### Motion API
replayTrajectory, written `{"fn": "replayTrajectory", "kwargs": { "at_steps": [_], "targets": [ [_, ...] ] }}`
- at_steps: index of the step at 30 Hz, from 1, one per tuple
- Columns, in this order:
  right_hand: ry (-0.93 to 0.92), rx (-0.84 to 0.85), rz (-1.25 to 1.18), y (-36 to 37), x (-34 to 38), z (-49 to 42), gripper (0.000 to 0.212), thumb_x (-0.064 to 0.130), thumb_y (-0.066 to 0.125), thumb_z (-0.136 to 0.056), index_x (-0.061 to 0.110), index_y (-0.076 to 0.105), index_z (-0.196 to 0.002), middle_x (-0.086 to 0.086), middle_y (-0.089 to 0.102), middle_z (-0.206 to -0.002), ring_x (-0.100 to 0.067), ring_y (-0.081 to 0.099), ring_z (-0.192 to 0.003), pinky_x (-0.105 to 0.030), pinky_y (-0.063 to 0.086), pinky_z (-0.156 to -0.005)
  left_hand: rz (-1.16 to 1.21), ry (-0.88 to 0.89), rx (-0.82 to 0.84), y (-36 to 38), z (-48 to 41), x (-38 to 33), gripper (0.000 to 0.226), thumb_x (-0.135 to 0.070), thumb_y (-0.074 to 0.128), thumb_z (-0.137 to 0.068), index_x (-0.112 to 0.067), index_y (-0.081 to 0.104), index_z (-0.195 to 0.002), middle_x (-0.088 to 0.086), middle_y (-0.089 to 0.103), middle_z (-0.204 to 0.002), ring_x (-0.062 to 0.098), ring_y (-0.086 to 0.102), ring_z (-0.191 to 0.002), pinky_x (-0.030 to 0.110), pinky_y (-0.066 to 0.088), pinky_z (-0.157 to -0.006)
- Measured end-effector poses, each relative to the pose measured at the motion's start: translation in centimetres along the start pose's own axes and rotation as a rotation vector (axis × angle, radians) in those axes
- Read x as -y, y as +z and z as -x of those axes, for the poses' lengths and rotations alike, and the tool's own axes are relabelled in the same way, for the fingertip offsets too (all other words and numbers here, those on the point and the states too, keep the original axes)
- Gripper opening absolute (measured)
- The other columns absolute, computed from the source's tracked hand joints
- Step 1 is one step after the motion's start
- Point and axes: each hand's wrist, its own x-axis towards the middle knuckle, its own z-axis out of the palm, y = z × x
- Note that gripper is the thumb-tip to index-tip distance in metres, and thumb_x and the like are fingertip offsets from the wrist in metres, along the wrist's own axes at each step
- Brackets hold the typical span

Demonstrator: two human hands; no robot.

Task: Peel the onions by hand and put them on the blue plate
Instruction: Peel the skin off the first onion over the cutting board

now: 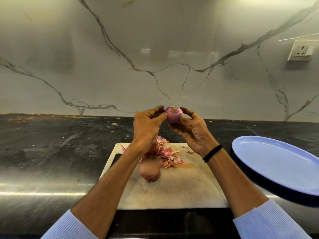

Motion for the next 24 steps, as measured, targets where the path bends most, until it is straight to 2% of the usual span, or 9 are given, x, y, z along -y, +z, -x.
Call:
{"fn": "replayTrajectory", "kwargs": {
  "at_steps": [4,6,9,13,17,19,21,24],
  "targets": [
    [0.01,0.065,0.042,-0.3,-0.2,-0.1,0.062,-0.011,0.061,-0.081,0.004,0.047,-0.14,-0.027,0.055,-0.131,-0.04,0.062,-0.116,-0.049,0.055,-0.092,0.068,-0.065,0.001,-0.3,-0.3,0.1,0.033,-0.014,0.078,-0.084,-0.011,0.072,-0.116,0.0,0.075,-0.111,0.005,0.069,-0.103,0.025,0.054,-0.096],
    [-0.011,0.085,0.07,-0.2,-0.4,-0.1,0.065,-0.015,0.059,-0.08,0.001,0.046,-0.141,-0.026,0.054,-0.134,-0.04,0.059,-0.121,-0.047,0.055,-0.093,0.1,-0.115,0.007,-0.4,-0.5,0.3,0.027,-0.016,0.08,-0.082,-0.013,0.075,-0.108,0.002,0.077,-0.104,0.012,0.072,-0.099,0.031,0.057,-0.093],
    [-0.052,0.083,0.084,-0.1,-0.4,-0.2,0.057,-0.022,0.051,-0.086,0.002,0.049,-0.138,-0.028,0.051,-0.137,-0.036,0.061,-0.116,-0.038,0.059,-0.088,0.146,-0.17,0.055,-0.5,-0.4,0.2,0.015,-0.014,0.079,-0.081,-0.017,0.077,-0.096,0.001,0.078,-0.091,0.016,0.074,-0.091,0.027,0.06,-0.083],
    [-0.1,0.112,0.145,-0.2,-0.6,-0.4,0.055,-0.02,0.056,-0.083,0.01,0.054,-0.129,-0.029,0.052,-0.136,-0.033,0.062,-0.114,-0.033,0.06,-0.086,0.219,-0.234,0.086,-0.3,-0.1,-0.2,0.02,-0.009,0.076,-0.083,-0.006,0.076,-0.103,0.007,0.077,-0.094,0.017,0.075,-0.088,0.026,0.06,-0.081],
    [-0.15,0.143,0.197,-0.3,-1.0,-0.5,0.062,-0.011,0.067,-0.071,0.011,0.056,-0.128,-0.025,0.053,-0.138,-0.033,0.059,-0.119,-0.032,0.058,-0.09,0.316,-0.415,0.036,-0.1,0.0,-0.4,0.016,-0.01,0.079,-0.081,-0.006,0.077,-0.097,0.012,0.077,-0.094,0.024,0.074,-0.093,0.03,0.06,-0.08],
    [-0.171,0.142,0.229,-0.4,-1.2,-0.6,0.062,-0.018,0.065,-0.075,0.011,0.056,-0.128,-0.024,0.053,-0.138,-0.032,0.059,-0.121,-0.033,0.058,-0.091,0.355,-0.5,0.01,0.0,0.0,-0.4,0.018,-0.011,0.081,-0.079,-0.005,0.076,-0.096,0.013,0.077,-0.094,0.025,0.073,-0.093,0.027,0.057,-0.07],
    [-0.196,0.129,0.282,-0.4,-1.4,-0.6,0.062,-0.024,0.063,-0.076,0.012,0.056,-0.126,-0.024,0.053,-0.138,-0.033,0.059,-0.121,-0.034,0.058,-0.091,0.393,-0.553,-0.009,0.2,0.1,-0.6,0.019,-0.01,0.08,-0.079,-0.004,0.075,-0.096,0.012,0.076,-0.092,0.021,0.072,-0.085,0.022,0.055,-0.059],
    [-0.231,0.111,0.353,-0.3,-1.7,-0.6,0.064,-0.025,0.065,-0.074,0.016,0.056,-0.122,-0.021,0.054,-0.135,-0.033,0.06,-0.119,-0.036,0.058,-0.091,0.448,-0.591,-0.04,0.4,0.3,-0.8,0.013,-0.007,0.079,-0.079,-0.004,0.073,-0.09,0.011,0.074,-0.084,0.016,0.069,-0.073,0.021,0.055,-0.056]
  ]
}}
